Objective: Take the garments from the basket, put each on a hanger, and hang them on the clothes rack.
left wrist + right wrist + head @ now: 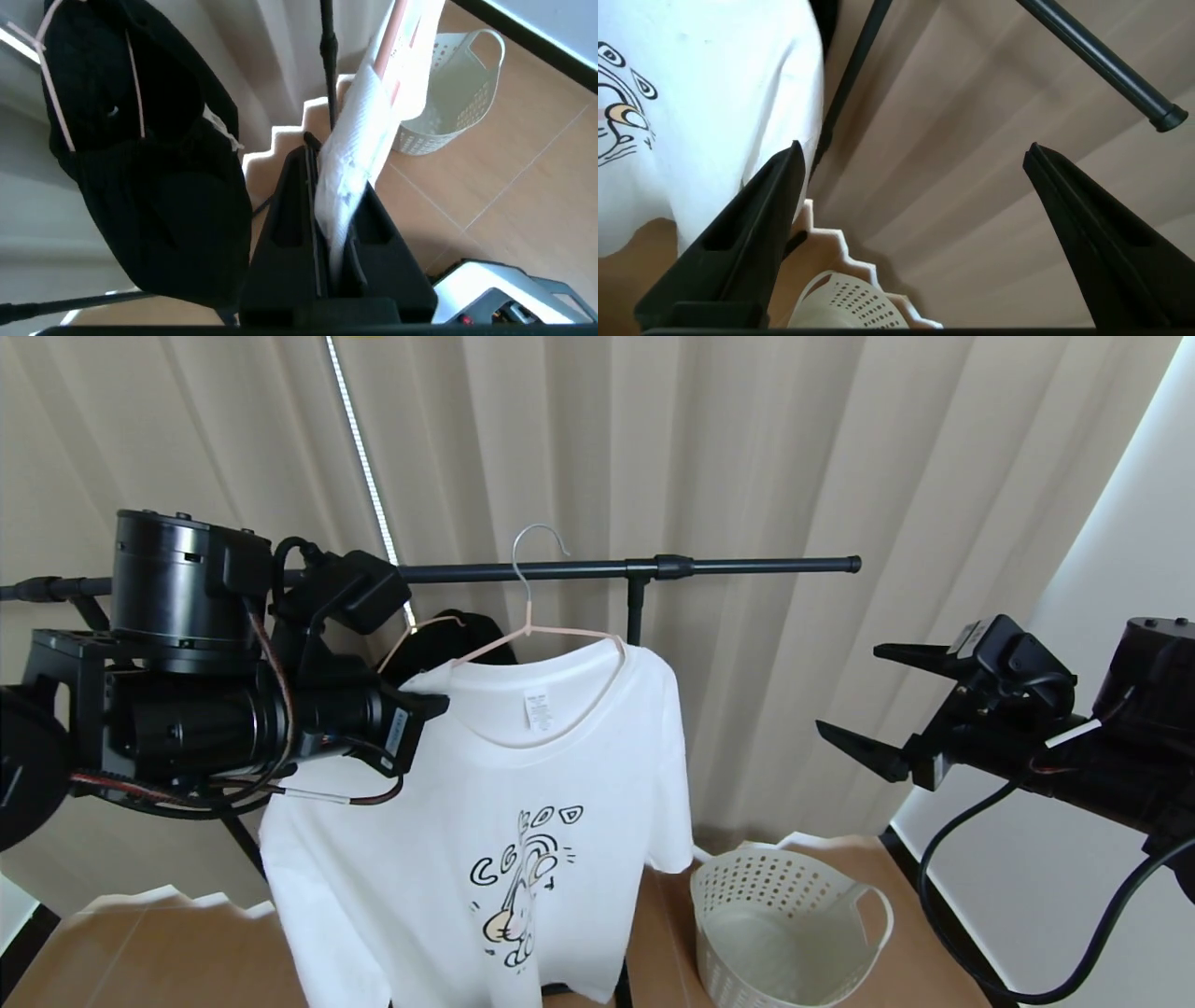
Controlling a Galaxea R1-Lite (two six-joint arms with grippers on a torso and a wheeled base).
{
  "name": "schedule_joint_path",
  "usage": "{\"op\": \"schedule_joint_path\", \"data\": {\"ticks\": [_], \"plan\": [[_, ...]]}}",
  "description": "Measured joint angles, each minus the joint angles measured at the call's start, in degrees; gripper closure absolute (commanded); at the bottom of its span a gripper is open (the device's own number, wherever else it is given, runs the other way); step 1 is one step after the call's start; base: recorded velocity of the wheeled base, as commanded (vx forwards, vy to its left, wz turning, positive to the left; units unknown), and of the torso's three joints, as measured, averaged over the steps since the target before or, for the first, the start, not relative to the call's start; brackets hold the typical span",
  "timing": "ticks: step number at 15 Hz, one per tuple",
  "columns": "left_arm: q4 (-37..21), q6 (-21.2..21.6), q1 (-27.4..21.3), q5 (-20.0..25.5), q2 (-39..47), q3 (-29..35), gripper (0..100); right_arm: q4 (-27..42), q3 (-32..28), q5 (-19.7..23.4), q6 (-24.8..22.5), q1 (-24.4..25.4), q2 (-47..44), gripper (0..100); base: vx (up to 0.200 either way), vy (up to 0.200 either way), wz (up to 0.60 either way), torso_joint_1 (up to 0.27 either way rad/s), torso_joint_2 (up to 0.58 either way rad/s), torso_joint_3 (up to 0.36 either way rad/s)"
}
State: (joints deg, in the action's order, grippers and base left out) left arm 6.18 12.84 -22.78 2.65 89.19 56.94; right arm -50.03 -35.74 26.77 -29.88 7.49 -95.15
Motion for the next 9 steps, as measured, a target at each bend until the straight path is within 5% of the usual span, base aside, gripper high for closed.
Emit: {"op": "schedule_joint_path", "data": {"ticks": [9], "plan": [[3.52, -6.68, 0.02, -5.21, 7.42, 3.39, 100, 0.24, -0.33, -2.06, -0.06, 0.04, -0.8, 0, 0.0, 0.0, 0.0, 0.0, 0.0, 0.0]]}}
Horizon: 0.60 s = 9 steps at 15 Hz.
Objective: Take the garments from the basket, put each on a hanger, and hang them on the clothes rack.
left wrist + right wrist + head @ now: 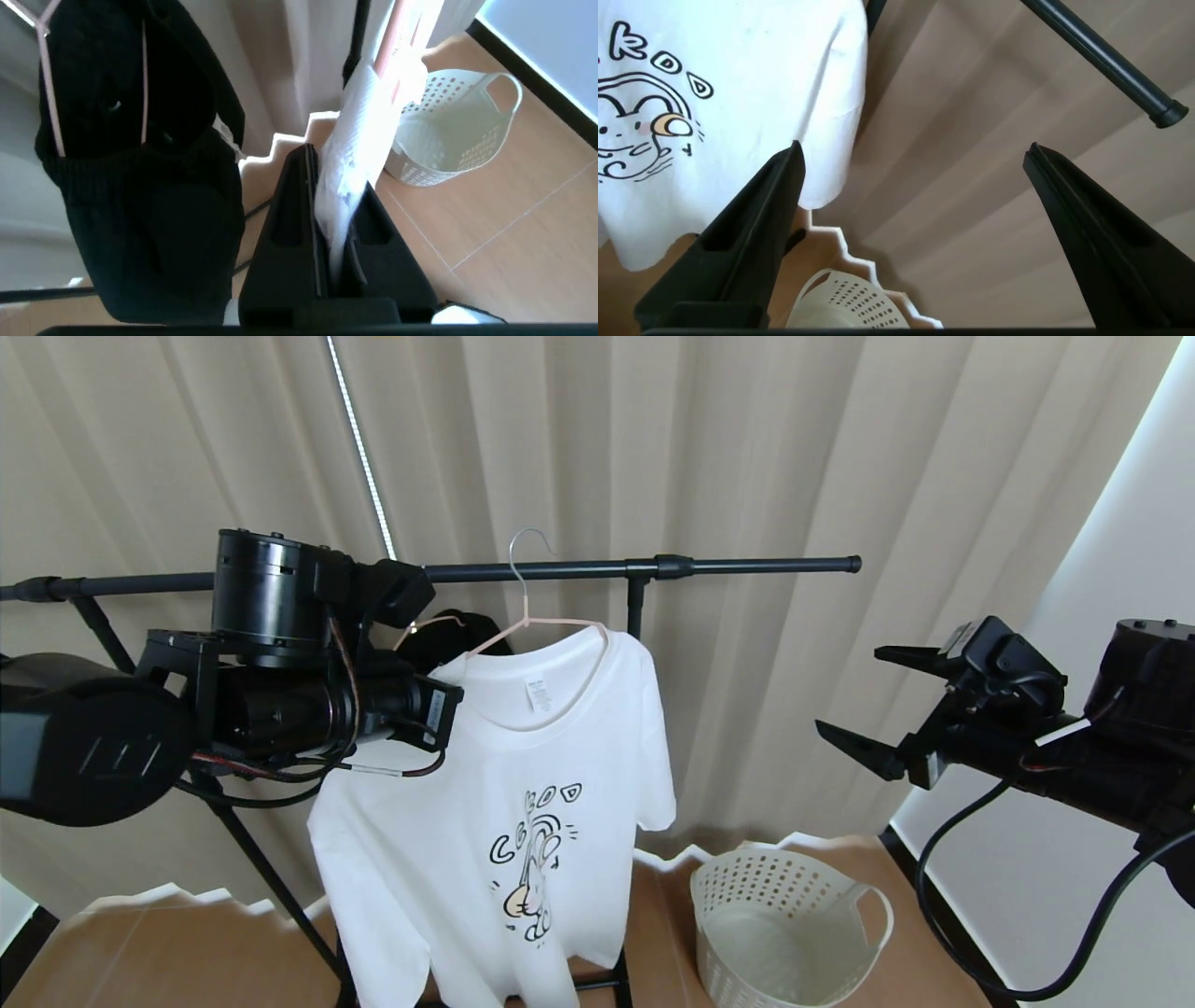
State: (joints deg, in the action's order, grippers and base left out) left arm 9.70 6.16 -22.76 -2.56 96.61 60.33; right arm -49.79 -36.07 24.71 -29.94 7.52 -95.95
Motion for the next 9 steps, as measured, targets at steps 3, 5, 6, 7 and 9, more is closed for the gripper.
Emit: {"op": "schedule_joint_path", "data": {"ticks": [3, 5, 6, 7, 9], "plan": [[-0.05, -2.72, 0.13, -2.11, 1.73, 1.38, 100, -0.02, -0.09, -0.06, -0.02, 0.11, -0.16, 0, 0.0, 0.0, 0.0, 0.0, 0.0, 0.0], [-0.02, -3.01, 0.18, -4.69, 2.62, 2.23, 100, -0.27, -0.23, -0.16, 0.0, 0.09, -0.57, 0, 0.0, 0.0, 0.0, 0.0, 0.0, 0.0], [-0.02, -3.04, 0.18, -5.46, 2.97, 2.51, 100, -0.24, -0.34, -0.17, 0.02, 0.11, -0.84, 0, 0.0, 0.0, 0.0, 0.0, 0.0, 0.0], [-0.05, -3.05, 0.18, -6.17, 3.36, 2.89, 100, -0.24, -0.44, -0.2, -0.02, 0.11, -0.99, 0, 0.0, 0.0, 0.0, 0.0, 0.0, 0.0], [-0.13, -3.01, 0.18, -7.4, 3.94, 3.36, 100, -0.27, -0.48, -0.22, 0.0, 0.11, -1.15, 0, 0.0, 0.0, 0.0, 0.0, 0.0, 0.0]]}}
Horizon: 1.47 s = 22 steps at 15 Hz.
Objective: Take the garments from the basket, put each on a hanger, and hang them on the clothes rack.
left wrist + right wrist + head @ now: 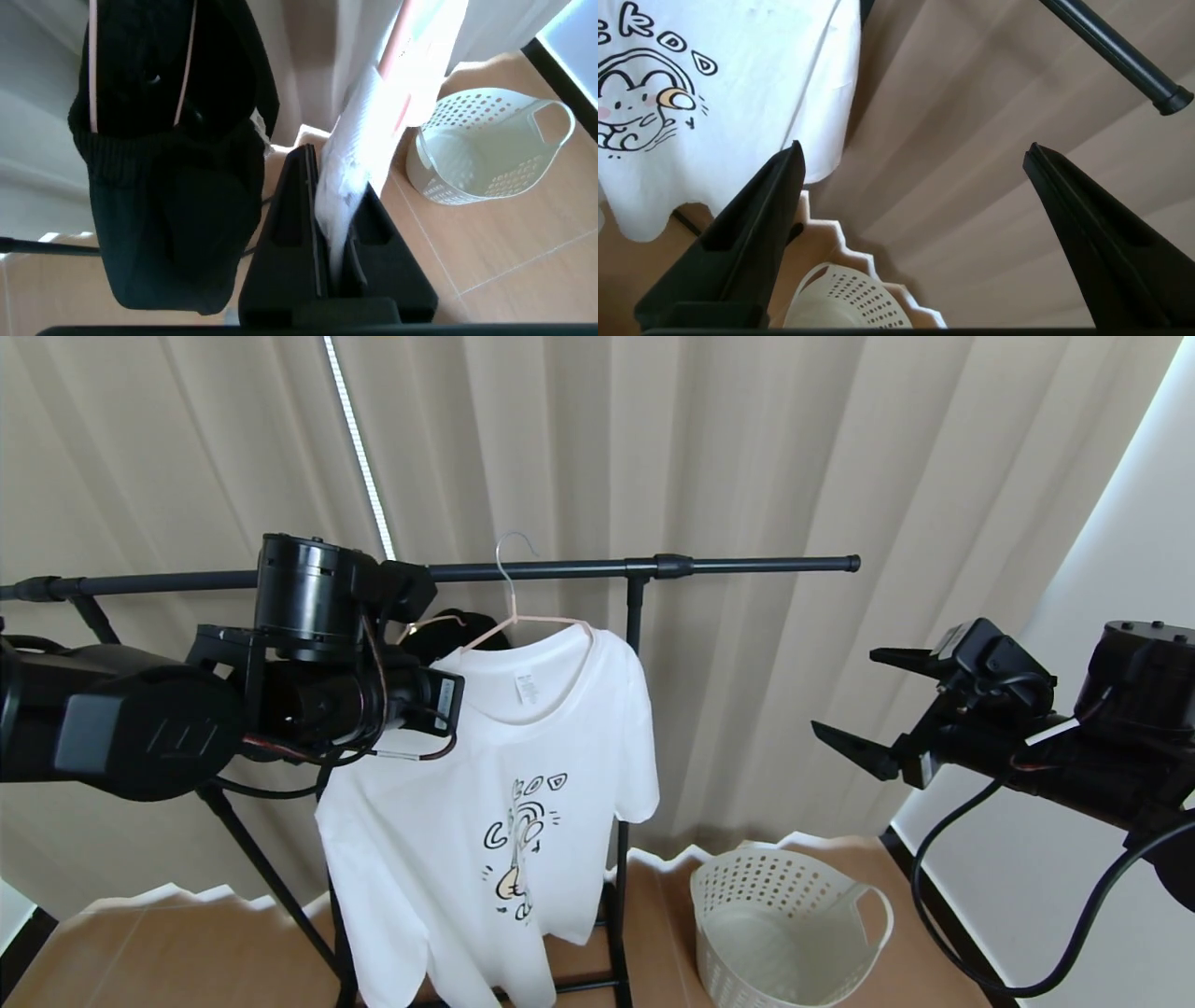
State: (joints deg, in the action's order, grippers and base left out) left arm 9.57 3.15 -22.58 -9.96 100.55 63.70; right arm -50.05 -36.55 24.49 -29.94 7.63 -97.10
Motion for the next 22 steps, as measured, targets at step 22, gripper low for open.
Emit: {"op": "schedule_joint_path", "data": {"ticks": [22], "plan": [[-0.02, -3.28, 1.19, -9.63, 11.36, 12.68, 100, 0.05, 0.04, 0.0, 0.0, -0.02, 0.38, 0, 0.0, 0.0, 0.0, 0.0, 0.0, 0.0]]}}
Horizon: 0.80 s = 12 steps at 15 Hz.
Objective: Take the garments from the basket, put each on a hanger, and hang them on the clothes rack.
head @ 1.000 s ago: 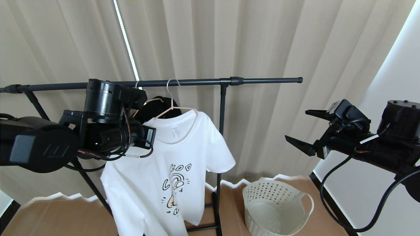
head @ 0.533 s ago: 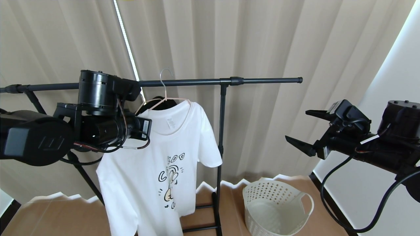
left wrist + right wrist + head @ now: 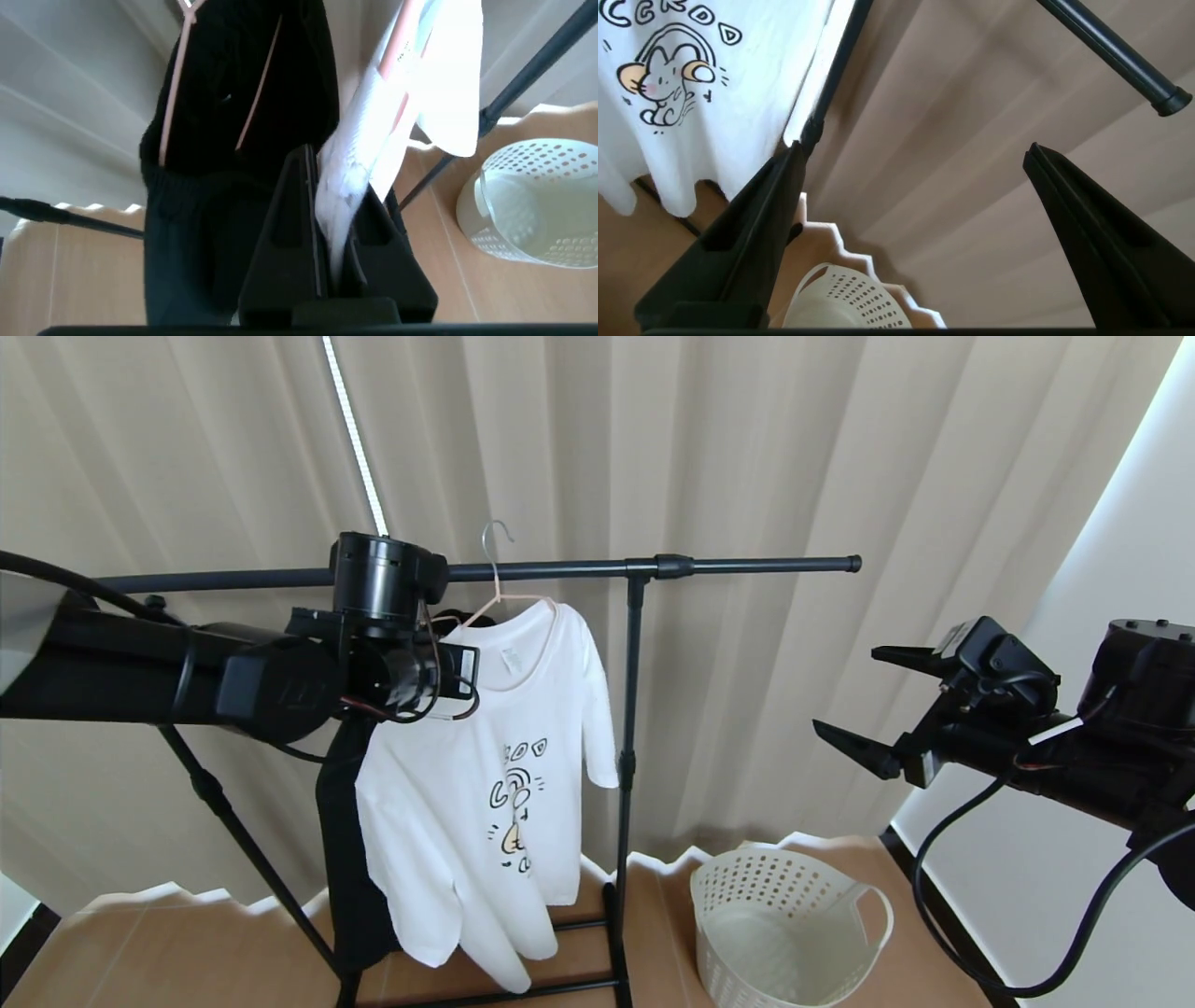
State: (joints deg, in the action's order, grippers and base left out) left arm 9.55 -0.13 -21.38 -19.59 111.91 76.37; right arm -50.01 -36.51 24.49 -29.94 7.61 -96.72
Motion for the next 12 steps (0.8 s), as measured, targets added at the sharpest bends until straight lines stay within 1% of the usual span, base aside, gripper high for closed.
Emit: {"op": "schedule_joint_path", "data": {"ticks": [2, 5, 8, 12], "plan": [[-0.07, -1.17, -0.02, -1.23, 3.08, 3.17, 100, 0.02, -0.04, 0.02, 0.0, 0.0, 0.04, 0, 0.0, 0.0, 0.0, 0.0, 0.0, 0.0], [-0.05, -2.38, -0.02, -2.33, 6.69, 6.31, 100, 0.0, 0.0, 0.0, 0.0, 0.0, 0.11, 0, 0.0, 0.0, 0.0, 0.0, 0.0, 0.0], [-0.07, -2.97, -0.02, -2.35, 8.33, 6.58, 100, 0.0, 0.1, 0.0, 0.0, 0.0, 0.11, 0, 0.0, 0.0, 0.0, 0.0, 0.0, 0.0], [-0.02, -3.67, -0.13, -2.35, 8.81, 5.33, 100, -0.05, 0.22, 0.02, 0.0, 0.02, 0.11, 0, 0.0, 0.0, 0.0, 0.0, 0.0, 0.0]]}}
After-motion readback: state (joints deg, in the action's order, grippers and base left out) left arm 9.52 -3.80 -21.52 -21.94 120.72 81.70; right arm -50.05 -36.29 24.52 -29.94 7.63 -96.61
